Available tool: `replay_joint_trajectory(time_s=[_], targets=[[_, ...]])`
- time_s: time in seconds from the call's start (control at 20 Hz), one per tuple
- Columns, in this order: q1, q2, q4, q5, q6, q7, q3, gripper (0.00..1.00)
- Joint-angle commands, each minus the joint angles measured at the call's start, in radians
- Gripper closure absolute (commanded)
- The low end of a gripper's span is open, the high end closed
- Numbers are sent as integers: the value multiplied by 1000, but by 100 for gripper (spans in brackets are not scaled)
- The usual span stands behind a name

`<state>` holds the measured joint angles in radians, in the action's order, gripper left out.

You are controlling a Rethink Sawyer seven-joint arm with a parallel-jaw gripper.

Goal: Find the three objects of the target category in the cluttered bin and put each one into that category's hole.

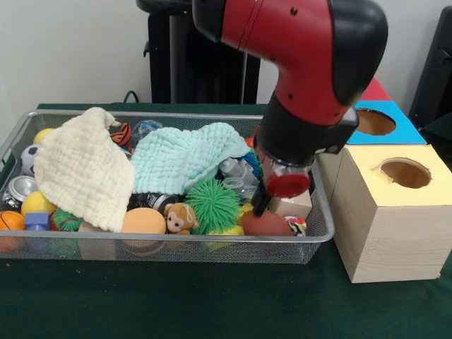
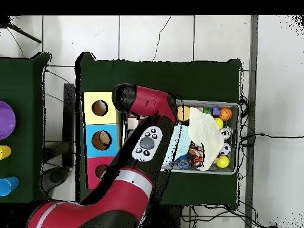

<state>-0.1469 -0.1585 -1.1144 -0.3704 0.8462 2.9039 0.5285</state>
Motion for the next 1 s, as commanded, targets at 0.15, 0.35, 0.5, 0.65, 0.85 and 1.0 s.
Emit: replay_joint_trajectory(time_s=[0.15, 0.35, 0.5, 0.65, 0.85, 1.0], targets=[[-35, -186, -228, -28, 3, 70, -113, 100], [-29, -223, -275, -23, -18, 47, -123, 100], [-23, -212, -275, -10, -50, 41, -125, 100], [-4, -176, -236, 6, -54, 30, -129, 100], [26, -123, -185, 14, -70, 24, -137, 100], [26, -98, -151, 21, -59, 35, -127, 100]])
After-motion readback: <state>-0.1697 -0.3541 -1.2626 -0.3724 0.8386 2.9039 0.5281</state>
